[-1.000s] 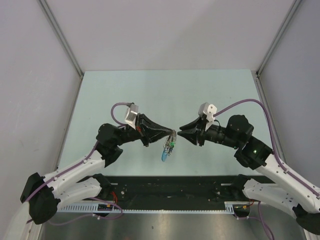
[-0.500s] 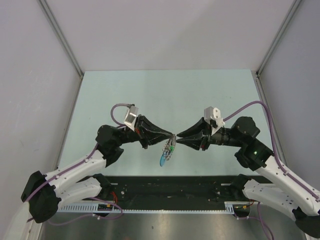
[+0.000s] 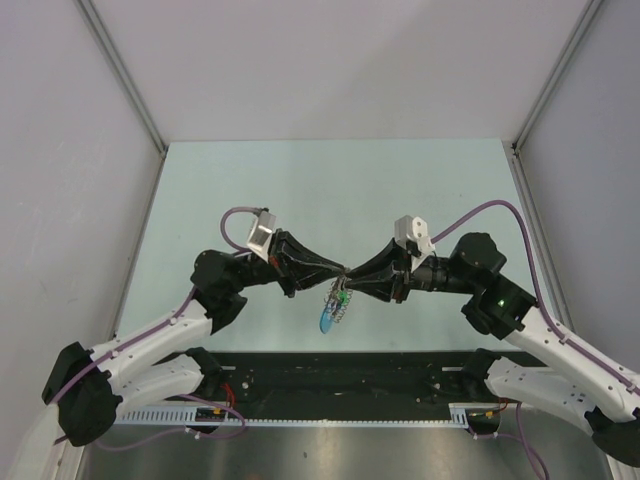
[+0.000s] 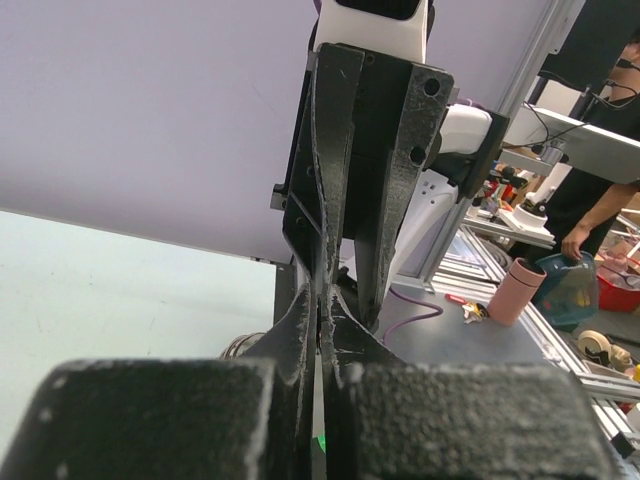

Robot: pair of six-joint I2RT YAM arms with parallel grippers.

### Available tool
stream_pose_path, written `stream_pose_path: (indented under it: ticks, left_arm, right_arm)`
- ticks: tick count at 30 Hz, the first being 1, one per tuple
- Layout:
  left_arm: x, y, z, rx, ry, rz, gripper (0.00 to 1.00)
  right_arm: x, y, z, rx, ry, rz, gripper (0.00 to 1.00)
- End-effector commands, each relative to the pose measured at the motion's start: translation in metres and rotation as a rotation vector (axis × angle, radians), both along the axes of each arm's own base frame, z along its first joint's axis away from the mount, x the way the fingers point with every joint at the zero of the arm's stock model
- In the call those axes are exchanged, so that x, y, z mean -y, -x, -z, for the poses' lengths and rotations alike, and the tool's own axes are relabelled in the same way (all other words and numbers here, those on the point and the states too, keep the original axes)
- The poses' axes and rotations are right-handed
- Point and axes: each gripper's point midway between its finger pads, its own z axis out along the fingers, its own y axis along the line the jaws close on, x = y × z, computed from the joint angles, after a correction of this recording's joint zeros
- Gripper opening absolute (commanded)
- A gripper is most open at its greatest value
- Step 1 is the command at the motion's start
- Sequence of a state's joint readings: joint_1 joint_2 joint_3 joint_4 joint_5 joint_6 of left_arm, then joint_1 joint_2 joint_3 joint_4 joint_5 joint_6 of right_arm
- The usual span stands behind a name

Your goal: Remove the keys from the keyring

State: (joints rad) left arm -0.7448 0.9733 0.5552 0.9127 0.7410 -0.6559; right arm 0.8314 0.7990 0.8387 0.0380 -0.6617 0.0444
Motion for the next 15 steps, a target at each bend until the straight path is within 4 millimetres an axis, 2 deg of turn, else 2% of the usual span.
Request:
stream_pose_path:
  ticks: [1,15]
  left_arm:
    - [-0.006,0.008,-0.02,0.059,0.062,0.011,0.0]
    - [-0.006,0.008,-0.017,0.063,0.056,0.004,0.0]
  right_arm:
    - [-0.005,-0.007,-0.007,0.029,-0.023,0.036,0.25]
    - [-0.007,-0.019,-0.006,0.016,-0.024,0.125,0.25]
